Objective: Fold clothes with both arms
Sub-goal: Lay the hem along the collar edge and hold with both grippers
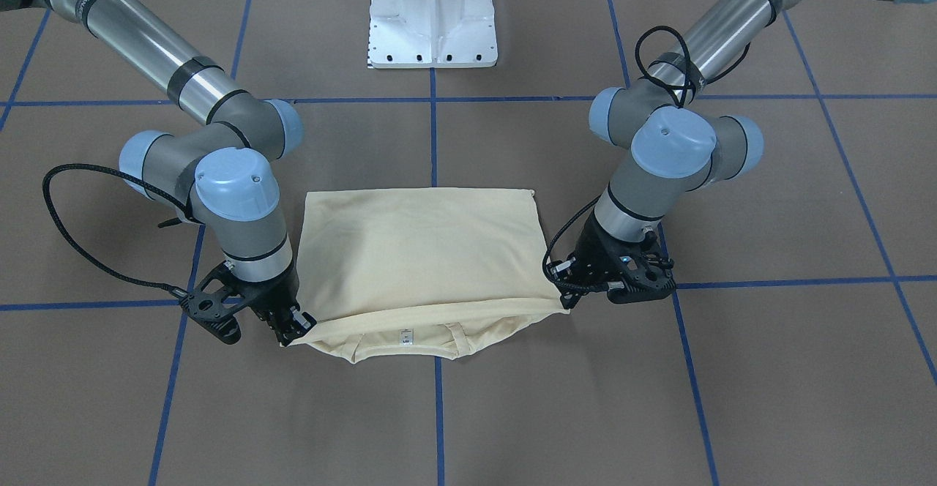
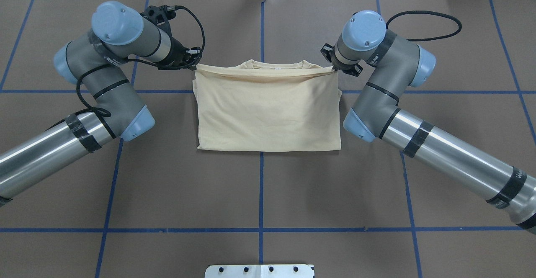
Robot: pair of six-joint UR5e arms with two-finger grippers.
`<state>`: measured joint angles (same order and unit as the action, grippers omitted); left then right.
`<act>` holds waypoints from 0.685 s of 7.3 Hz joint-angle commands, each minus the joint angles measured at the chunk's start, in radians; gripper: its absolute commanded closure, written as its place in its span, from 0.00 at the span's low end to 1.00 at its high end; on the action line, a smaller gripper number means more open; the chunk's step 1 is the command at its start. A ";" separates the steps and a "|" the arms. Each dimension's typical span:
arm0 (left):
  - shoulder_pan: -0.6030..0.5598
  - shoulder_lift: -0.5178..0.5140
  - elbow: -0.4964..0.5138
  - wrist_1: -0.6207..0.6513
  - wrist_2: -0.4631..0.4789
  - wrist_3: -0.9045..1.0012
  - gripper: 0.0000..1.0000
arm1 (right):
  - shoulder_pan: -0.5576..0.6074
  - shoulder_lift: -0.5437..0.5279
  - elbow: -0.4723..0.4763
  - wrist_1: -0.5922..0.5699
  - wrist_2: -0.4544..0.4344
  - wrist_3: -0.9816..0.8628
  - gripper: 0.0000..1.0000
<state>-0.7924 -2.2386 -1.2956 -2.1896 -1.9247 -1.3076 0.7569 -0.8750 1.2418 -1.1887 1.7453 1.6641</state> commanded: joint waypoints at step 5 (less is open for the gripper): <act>-0.002 -0.010 0.068 -0.078 0.018 -0.002 0.63 | -0.004 0.024 -0.015 0.026 -0.001 -0.003 0.00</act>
<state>-0.7933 -2.2528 -1.2281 -2.2608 -1.9068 -1.3087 0.7533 -0.8608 1.2274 -1.1766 1.7443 1.6572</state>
